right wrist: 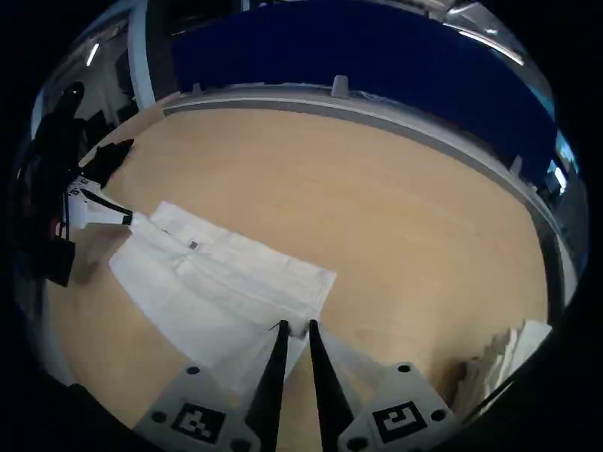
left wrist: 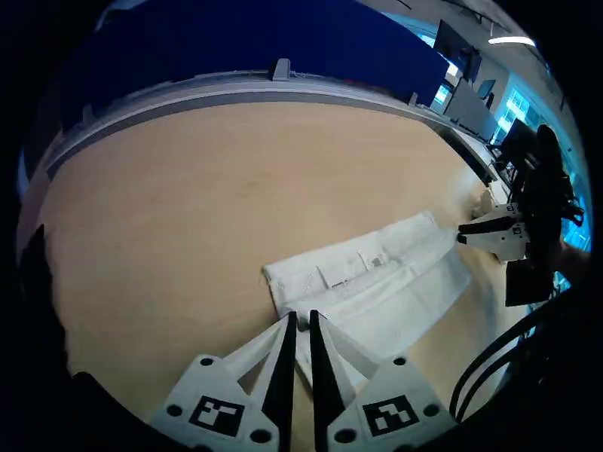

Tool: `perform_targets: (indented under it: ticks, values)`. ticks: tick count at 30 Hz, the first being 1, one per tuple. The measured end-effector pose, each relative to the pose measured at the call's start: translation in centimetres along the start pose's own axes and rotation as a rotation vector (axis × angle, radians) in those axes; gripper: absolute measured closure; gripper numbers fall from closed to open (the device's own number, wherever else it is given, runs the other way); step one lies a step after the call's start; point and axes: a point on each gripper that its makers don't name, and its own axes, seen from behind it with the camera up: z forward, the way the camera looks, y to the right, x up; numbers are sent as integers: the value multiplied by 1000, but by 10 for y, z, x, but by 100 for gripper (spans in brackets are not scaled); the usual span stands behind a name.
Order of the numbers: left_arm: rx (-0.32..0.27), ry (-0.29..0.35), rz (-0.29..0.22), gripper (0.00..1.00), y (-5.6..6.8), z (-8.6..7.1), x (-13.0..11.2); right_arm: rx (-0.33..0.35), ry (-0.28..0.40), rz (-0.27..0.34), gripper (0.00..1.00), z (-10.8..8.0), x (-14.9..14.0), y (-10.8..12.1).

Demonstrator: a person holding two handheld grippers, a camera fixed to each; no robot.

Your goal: Fold towel

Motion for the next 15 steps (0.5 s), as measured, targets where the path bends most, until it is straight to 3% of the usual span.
perform_targets:
  ticks: [6,10,12,15]
  values:
    - [20,23,0,76,-6,3,8,-22,7,3,73,4,4,3]
    - [29,30,0,68,-9,2,11,-25,13,3,57,4,7,4]
    - [32,33,1,57,-9,2,11,-24,19,3,35,3,9,5]
    - [27,39,0,34,-8,0,13,-30,28,6,22,1,12,6]
